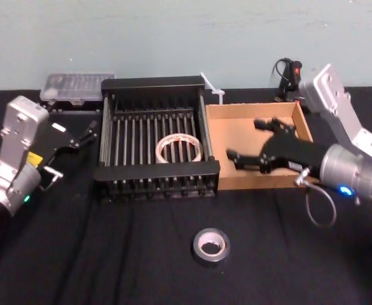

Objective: Pick up the white tape and place it into the black box , Pick up the silver tape and place it into the brown box.

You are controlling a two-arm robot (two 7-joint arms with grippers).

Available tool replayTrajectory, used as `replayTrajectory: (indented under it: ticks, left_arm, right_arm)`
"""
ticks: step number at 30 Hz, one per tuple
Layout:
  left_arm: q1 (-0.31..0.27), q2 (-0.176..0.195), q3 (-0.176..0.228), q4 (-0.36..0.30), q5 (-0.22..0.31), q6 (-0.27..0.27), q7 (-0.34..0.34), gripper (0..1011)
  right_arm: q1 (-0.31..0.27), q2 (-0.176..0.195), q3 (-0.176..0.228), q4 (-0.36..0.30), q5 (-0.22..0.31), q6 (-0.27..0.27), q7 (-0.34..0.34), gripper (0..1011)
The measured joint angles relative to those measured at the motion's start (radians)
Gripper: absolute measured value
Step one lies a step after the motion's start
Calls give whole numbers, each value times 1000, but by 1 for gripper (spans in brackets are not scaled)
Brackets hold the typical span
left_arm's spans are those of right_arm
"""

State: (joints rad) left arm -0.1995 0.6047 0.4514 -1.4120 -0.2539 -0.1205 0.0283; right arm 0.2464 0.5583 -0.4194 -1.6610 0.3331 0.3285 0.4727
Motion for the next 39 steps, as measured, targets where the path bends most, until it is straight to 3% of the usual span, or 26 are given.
replayTrajectory:
  ticks: [4,11,23,39]
  left_arm:
    - [0,0,0,0,0,0,0,1001]
    - [0,0,0,0,0,0,0,1001]
    - [0,0,0,0,0,0,0,1001]
    - [0,0,0,0,0,0,0,1001]
  right_arm:
    - [-29,37,-13,-33,15,30,24,1000]
    - [-34,65,-58,-42,24,62,62,1000]
    - [-1,78,-137,-19,29,88,108,1000]
    - [37,82,-202,14,26,115,128,1000]
